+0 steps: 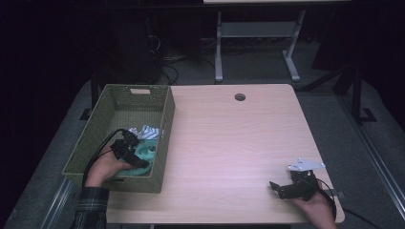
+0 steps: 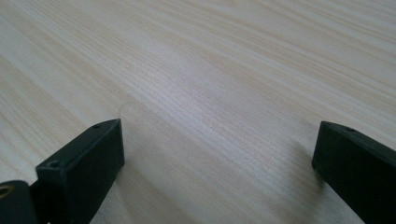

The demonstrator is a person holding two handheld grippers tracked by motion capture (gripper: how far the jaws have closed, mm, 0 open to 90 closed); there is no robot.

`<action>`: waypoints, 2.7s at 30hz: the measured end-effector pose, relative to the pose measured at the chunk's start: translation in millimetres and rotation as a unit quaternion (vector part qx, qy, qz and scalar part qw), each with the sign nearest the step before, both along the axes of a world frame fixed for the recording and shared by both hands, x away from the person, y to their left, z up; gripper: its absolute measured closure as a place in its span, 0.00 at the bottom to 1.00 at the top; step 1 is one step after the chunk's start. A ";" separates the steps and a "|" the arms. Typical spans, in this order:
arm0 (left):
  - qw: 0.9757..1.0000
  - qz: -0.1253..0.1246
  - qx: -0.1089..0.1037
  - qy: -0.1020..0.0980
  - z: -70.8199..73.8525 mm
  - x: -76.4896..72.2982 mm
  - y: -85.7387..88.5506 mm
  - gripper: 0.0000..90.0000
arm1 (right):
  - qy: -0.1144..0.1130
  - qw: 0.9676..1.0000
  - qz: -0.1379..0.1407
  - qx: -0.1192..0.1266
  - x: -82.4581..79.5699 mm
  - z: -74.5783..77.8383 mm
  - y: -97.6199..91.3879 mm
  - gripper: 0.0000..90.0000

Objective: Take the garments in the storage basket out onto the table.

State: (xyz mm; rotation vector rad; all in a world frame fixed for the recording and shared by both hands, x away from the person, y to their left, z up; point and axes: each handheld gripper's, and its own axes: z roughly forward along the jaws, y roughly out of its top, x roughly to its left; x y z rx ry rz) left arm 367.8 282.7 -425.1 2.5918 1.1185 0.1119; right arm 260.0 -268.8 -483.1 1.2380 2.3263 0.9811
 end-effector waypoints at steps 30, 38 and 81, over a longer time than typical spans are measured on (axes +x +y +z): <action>0.992 0.045 -0.111 -0.038 24.8 -0.8 19.8 0.85 | 0.000 1.000 0.000 0.000 0.0 0.0 0.0 0.02; 0.981 0.067 -0.163 -0.078 36.6 -3.6 30.4 0.86 | 0.000 1.000 0.000 0.000 0.1 0.0 0.0 0.02; 0.903 0.084 -0.358 -0.221 103.1 -26.0 67.3 0.87 | 0.000 1.000 0.000 0.000 0.1 0.0 0.0 0.02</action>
